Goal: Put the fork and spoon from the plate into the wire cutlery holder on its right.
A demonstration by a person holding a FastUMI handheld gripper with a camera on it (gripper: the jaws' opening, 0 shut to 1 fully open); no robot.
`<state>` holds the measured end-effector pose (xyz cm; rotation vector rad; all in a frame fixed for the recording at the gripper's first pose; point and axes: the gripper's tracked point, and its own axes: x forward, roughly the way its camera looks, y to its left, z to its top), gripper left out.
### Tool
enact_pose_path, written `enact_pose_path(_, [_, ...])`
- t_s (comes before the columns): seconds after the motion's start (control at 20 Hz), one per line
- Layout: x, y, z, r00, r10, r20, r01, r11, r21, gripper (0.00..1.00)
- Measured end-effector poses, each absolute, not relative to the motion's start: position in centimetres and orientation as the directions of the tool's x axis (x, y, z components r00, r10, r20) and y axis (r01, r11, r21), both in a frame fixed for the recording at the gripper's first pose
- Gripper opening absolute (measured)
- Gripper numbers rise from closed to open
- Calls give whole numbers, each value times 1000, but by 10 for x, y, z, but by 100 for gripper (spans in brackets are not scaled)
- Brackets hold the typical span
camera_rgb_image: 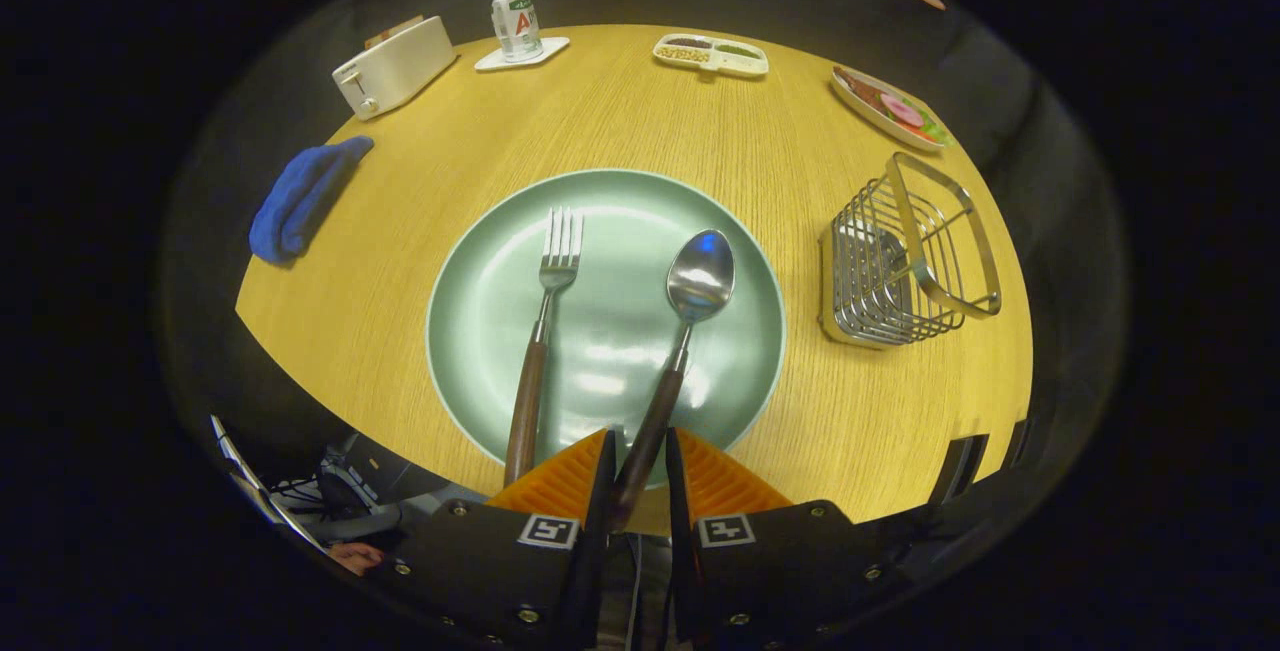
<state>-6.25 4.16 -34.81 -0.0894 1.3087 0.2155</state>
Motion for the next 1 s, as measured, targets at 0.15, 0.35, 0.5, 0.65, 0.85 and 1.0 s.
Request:
enact_pose_path(0.15, [-61,40,-350,187,89,-978,-192,980,53,28])
enact_pose_path(0.35, [-56,39,-368,120,115,-986,-180,979,92,28])
enact_pose_path(0.5, [-52,43,-357,62,168,-984,-183,971,154,11])
enact_pose_path(0.65, [-45,29,-357,48,138,-989,-265,957,120,1])
enact_pose_path(0.85, [-49,18,-340,-56,181,-982,-331,925,189,1])
enact_pose_path(1.0, [-42,-7,-324,-67,132,-989,-409,900,148,1])
